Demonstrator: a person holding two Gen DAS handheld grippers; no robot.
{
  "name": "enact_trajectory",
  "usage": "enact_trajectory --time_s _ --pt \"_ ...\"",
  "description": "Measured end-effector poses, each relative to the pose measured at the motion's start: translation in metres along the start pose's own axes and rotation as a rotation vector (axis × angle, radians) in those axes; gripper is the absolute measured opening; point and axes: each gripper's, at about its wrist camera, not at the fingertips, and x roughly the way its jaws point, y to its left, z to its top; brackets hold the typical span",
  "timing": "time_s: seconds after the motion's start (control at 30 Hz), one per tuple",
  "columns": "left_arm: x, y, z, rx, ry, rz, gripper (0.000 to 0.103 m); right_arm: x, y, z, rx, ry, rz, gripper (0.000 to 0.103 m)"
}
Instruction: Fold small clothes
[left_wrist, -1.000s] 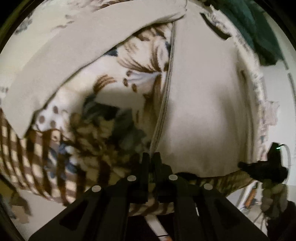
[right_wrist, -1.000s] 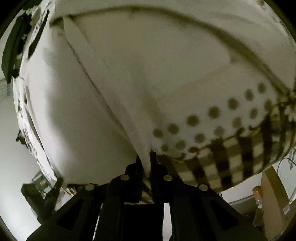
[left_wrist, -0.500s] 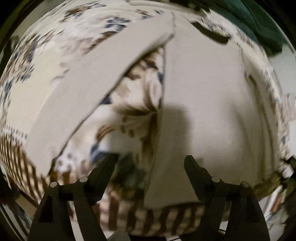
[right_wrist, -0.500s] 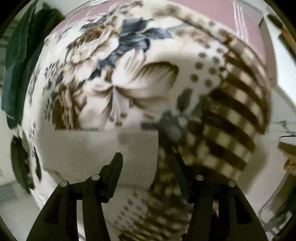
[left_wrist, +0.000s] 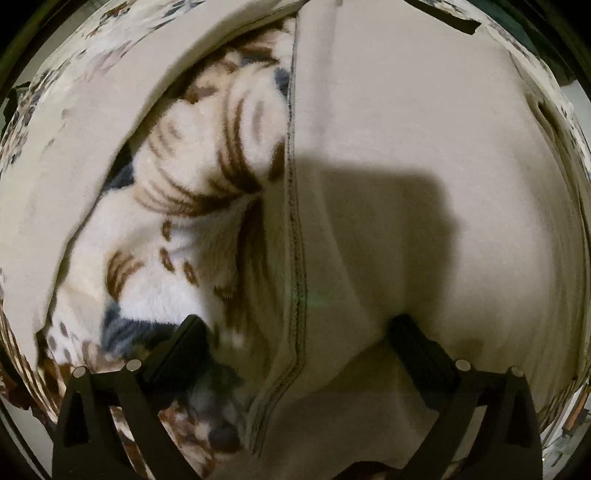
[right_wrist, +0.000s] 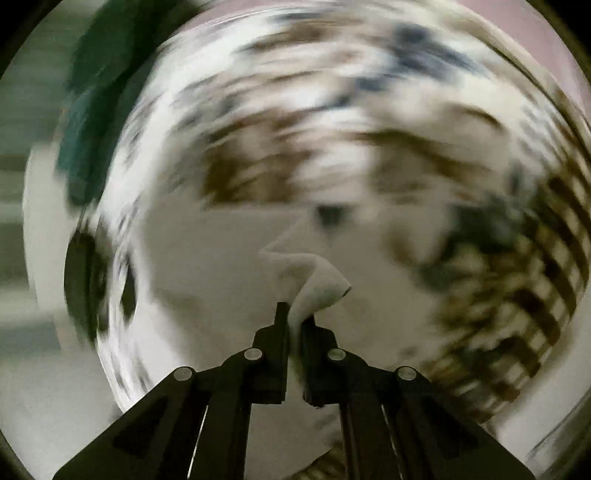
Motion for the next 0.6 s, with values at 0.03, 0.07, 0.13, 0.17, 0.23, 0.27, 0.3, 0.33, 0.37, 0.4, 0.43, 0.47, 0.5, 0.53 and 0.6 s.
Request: enact_trajectory --time_s 0.03,0.07,0.13,0.17,0.23,0.27,0.3,0.33,0.37,0.4,0.43,0.47,0.5,0.53,0.6 --pt "0.001 0.000 0.000 0.002 -0.001 -0.002 0.103 0.000 0.024 -0.007 -0.068 0.014 0.004 0.006" --pt "0.001 0.000 0.000 0.004 0.002 -0.007 0.103 0.005 0.055 -0.017 -0.159 0.036 0.002 0.006" --pt "-0.009 0.016 -0.009 -0.001 0.013 -0.030 0.103 0.020 0.124 -0.052 -0.385 0.104 -0.012 0.006" --pt "-0.014 0.023 -0.011 -0.017 0.014 -0.039 0.103 0.034 0.159 -0.077 -0.510 0.151 -0.031 0.006" --pt "-0.030 0.040 -0.018 -0.075 -0.003 -0.032 0.103 0.062 0.207 -0.126 -0.719 0.215 -0.081 0.006" --pt "-0.039 0.052 -0.024 -0.108 -0.015 -0.017 0.103 0.076 0.224 -0.151 -0.806 0.242 -0.105 0.006" --pt "-0.046 0.063 -0.029 -0.140 -0.028 -0.002 0.103 0.095 0.241 -0.177 -0.893 0.286 -0.135 0.005" --pt "-0.055 0.077 -0.035 -0.180 -0.044 0.020 0.103 0.112 0.250 -0.206 -0.973 0.322 -0.157 0.005" --pt "-0.063 0.092 -0.043 -0.219 -0.057 0.043 0.103 0.128 0.255 -0.233 -1.043 0.350 -0.186 0.005" --pt "-0.069 0.108 -0.050 -0.256 -0.059 0.064 0.103 0.139 0.258 -0.245 -1.083 0.362 -0.205 0.005" --pt "-0.072 0.119 -0.055 -0.281 -0.060 0.076 0.103 0.152 0.259 -0.264 -1.134 0.377 -0.230 0.005" --pt "-0.076 0.133 -0.061 -0.310 -0.065 0.087 0.103 0.163 0.259 -0.278 -1.160 0.390 -0.253 0.005" --pt "-0.079 0.143 -0.066 -0.327 -0.068 0.101 0.103 0.171 0.255 -0.284 -1.176 0.395 -0.274 0.005" --pt "-0.081 0.153 -0.071 -0.343 -0.069 0.118 0.103 0.177 0.251 -0.291 -1.184 0.400 -0.293 0.005" --pt "-0.083 0.169 -0.079 -0.368 -0.077 0.133 0.103 0.186 0.249 -0.294 -1.164 0.416 -0.312 0.005"
